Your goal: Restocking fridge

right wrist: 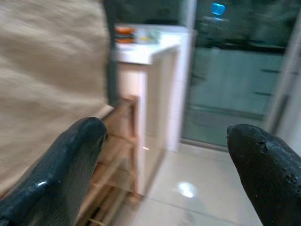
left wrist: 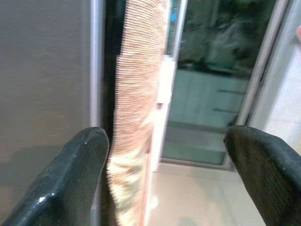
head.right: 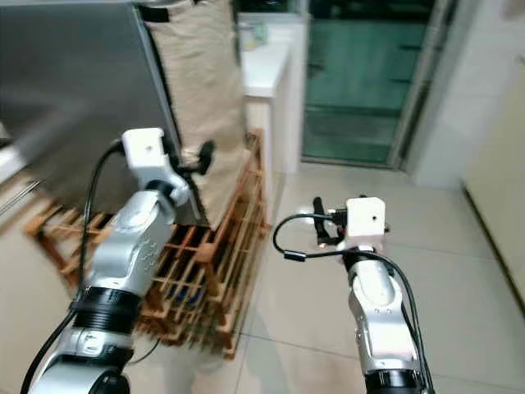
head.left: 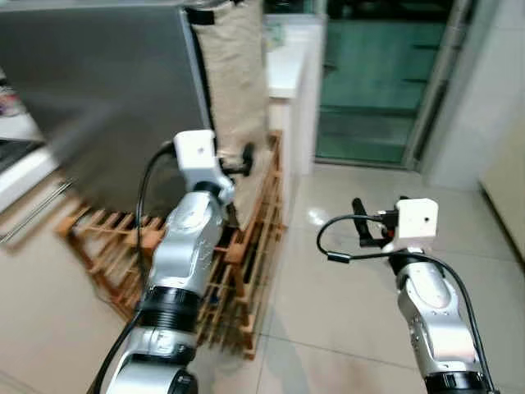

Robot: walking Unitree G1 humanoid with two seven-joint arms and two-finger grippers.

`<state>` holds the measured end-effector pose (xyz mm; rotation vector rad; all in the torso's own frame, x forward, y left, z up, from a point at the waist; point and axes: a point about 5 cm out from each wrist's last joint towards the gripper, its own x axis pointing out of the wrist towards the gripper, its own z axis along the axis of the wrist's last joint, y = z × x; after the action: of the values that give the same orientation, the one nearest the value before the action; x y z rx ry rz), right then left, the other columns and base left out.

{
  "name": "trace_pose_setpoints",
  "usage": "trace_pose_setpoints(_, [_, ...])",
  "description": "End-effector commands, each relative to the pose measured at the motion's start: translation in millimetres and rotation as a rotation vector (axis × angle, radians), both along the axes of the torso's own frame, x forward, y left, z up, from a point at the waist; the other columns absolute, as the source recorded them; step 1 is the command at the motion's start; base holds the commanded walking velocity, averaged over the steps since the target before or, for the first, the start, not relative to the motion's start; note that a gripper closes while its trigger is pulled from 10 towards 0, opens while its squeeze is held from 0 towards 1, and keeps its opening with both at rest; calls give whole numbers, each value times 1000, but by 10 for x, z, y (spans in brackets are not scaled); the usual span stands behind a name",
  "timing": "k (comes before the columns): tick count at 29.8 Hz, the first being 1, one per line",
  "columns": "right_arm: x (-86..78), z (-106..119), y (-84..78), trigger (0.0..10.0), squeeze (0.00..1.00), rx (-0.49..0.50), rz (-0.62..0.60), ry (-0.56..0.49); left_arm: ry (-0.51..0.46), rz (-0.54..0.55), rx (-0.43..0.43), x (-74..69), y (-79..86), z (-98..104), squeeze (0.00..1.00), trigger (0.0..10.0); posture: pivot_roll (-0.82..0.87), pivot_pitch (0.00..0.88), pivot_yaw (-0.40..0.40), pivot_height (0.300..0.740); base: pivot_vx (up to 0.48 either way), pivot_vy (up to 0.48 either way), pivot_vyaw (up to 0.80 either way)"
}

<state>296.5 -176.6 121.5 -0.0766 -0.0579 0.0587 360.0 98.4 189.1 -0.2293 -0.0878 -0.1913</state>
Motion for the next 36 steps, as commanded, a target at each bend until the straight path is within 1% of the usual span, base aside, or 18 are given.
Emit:
trace_pose_setpoints(1, [5,-6,23,10000,43,10,9,3,4,20,-1,44,27,26,0,10000,-227,0,81,740,0,0,0])
trace_pose_setpoints(2, [5,-5,22,10000,43,9,10,3,-5,32,1,95,6,85,0,10000,-232,0,82,740,0,0,0])
trace_pose_setpoints(5, [-5,-12,18,10000,43,9,10,5,-18,34,-5,131,-32,145,0,10000,-236,0,83,740,0,0,0])
trace_pose_setpoints(8, [-11,-14,16,10000,43,9,10,5,-19,25,-12,144,-55,154,0,10000,-238,0,83,740,0,0,0])
trace_pose_setpoints(15, [-25,-23,11,10000,43,5,9,9,5,7,-18,228,-131,123,0,10000,-247,0,87,740,0,0,0])
trace_pose_setpoints(17, [-27,-24,11,10000,43,4,10,9,5,6,-19,233,-140,126,0,10000,-247,0,88,740,0,0,0])
trace_pose_setpoints(19, [-31,-28,10,10000,43,5,9,11,-1,-21,-41,243,-192,136,0,10000,-246,0,90,740,0,0,0])
trace_pose_setpoints(22, [-36,-33,15,10000,43,6,8,12,23,-32,-52,247,-263,85,0,10000,-253,0,94,740,0,0,0])
trace_pose_setpoints(30, [-42,-35,-2,10000,47,4,1,15,33,-75,-62,258,-377,57,0,10000,-259,0,96,740,0,0,0])
trace_pose_setpoints(36, [-38,-35,-1,10000,47,5,1,14,37,-89,-60,275,-431,60,0,10000,-260,0,97,740,0,0,0])
